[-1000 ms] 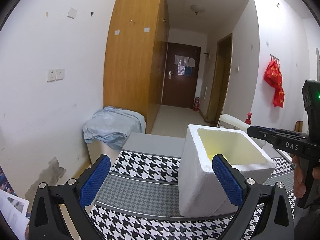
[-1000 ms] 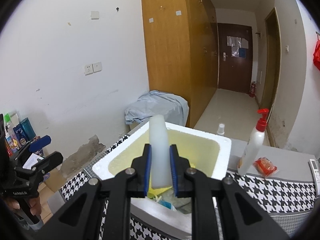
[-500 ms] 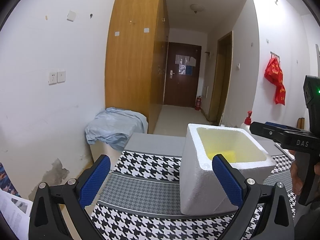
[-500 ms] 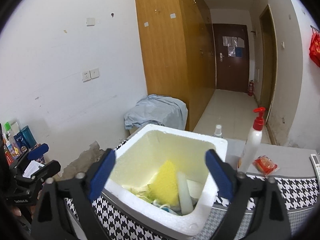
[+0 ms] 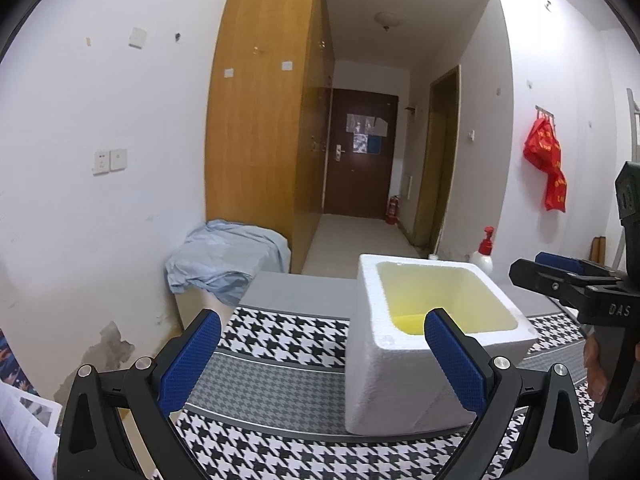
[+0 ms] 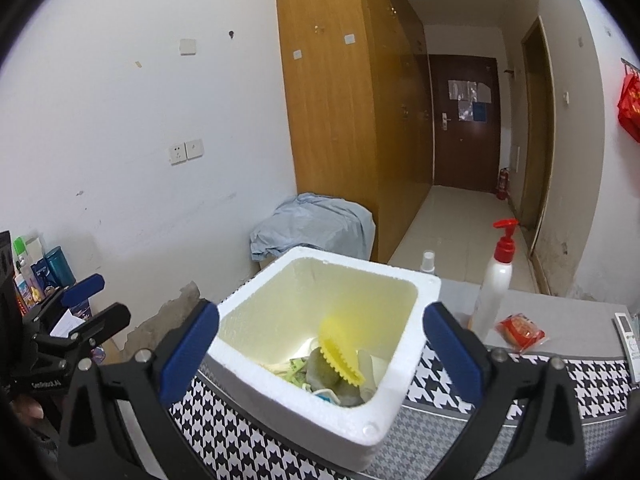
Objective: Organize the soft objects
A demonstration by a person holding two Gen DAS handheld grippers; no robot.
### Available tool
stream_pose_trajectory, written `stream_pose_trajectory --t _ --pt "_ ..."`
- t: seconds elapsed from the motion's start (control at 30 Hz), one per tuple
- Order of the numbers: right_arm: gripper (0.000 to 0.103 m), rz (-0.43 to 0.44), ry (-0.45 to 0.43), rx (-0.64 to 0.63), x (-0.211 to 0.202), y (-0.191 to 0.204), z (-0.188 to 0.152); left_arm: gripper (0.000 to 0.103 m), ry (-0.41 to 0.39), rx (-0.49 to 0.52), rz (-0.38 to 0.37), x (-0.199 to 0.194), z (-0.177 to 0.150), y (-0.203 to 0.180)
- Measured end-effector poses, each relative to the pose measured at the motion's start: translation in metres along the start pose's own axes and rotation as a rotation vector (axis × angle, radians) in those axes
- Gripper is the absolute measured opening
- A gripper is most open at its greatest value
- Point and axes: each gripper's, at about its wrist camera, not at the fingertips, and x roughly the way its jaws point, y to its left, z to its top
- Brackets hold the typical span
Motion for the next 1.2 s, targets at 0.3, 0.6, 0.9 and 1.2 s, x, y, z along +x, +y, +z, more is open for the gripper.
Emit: stream_pose_trajectory --t 0.3,0.6,0.9,1.2 --pt "0.103 -0.002 -0.028 0.014 -0.026 -0.009 -0.010 0.102 -0.014 0.007 -0.037 -0.005 0.003 -0.019" --pt "0.103 -0.023 -0.058 0.007 -0.059 -0.017 -0.019 0.102 -0.042 0.038 -0.070 -0.024 0.007 -0.048" --pt "0.103 -0.095 -0.109 0.046 -0.107 -0.040 -0.033 0.102 -0.081 0.080 -0.124 -0.043 0.003 -0.087" --pt "0.103 -0.183 -0.150 0.043 -0.145 -0.044 -0.053 0.102 -0.114 0.077 -0.136 -0.063 -0.002 -0.118"
